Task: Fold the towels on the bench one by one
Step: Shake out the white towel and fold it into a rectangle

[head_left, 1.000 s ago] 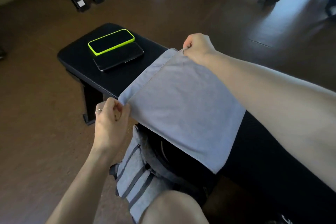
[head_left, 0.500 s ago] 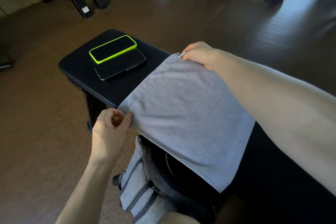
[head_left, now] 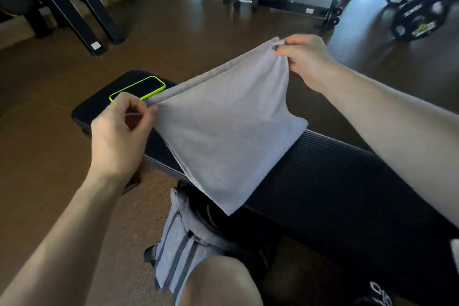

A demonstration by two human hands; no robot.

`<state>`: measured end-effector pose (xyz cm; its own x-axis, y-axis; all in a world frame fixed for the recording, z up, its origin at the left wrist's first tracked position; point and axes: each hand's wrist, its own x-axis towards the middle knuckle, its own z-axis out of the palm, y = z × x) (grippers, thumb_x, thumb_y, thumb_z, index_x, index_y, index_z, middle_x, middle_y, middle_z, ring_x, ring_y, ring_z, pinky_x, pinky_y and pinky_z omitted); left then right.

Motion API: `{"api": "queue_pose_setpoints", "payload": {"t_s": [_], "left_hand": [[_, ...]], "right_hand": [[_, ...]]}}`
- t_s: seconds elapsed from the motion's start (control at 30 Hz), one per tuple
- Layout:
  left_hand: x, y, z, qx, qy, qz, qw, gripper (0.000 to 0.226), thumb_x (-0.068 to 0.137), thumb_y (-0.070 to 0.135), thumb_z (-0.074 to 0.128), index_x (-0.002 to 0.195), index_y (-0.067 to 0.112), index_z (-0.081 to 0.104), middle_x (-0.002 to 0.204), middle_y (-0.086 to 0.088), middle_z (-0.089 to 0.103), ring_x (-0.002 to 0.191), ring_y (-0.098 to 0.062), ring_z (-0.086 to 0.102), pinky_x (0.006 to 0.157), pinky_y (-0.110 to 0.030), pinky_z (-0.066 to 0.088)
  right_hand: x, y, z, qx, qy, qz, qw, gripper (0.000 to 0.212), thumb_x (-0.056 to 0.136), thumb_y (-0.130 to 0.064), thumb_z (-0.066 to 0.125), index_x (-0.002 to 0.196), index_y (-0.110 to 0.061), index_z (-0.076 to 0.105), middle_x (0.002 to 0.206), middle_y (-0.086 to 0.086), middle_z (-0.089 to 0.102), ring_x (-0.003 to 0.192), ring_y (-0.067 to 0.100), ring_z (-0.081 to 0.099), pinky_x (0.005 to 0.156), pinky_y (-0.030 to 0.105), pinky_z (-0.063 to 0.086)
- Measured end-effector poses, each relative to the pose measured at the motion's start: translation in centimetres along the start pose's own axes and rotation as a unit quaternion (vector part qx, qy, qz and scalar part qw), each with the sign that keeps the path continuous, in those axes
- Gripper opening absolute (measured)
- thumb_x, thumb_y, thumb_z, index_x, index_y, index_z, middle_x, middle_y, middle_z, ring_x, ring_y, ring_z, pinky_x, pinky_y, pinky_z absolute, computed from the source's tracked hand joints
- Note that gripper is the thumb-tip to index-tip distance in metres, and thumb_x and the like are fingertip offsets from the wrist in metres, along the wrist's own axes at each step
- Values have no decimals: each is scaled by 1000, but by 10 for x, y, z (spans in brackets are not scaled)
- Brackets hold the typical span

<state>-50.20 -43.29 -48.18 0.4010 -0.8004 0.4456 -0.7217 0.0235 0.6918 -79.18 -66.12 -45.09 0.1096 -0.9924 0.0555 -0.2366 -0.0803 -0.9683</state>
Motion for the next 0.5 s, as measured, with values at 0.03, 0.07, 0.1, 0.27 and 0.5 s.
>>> {"api": "queue_pose_setpoints", "payload": {"t_s": [0.03,0.07,0.1,0.27,0.5], "left_hand": [[4,9,-4,-8,-3,20,1000,18,97,26,66,90,11,59,85,0,62,72,-6,55,65,-21,43],[7,19,-6,-18,-10,36,999,19,98,26,66,92,10,59,86,1,61,72,-5,55,64,-19,42],[9,28,-9,-28,-18,49,998,19,99,27,65,93,10,58,87,2,60,73,-5,54,65,-19,43],[11,68,-15,-73,-22,92,993,14,97,31,68,97,18,62,93,11,63,82,0,60,78,-28,54],[6,106,-11,-110,-34,105,988,10,95,26,70,96,18,65,99,4,69,80,-1,65,75,-20,56]], "right_hand": [[-10,-7,-15,21,4,-4,1000,15,84,-16,78,99,-15,77,106,5,74,98,15,73,91,37,59],[-21,-13,-30,40,10,-8,999,16,84,-15,78,100,-13,77,107,7,74,99,16,73,92,38,59],[-32,-19,-44,52,16,-13,998,14,84,-13,78,98,-11,76,107,9,74,99,17,73,94,39,58],[-82,-39,-102,75,30,-37,996,14,82,-7,76,92,0,69,99,17,63,93,24,63,86,35,49],[-127,-40,-154,50,74,-84,992,11,73,-21,81,73,-17,71,77,3,61,72,12,56,61,22,43]]}}
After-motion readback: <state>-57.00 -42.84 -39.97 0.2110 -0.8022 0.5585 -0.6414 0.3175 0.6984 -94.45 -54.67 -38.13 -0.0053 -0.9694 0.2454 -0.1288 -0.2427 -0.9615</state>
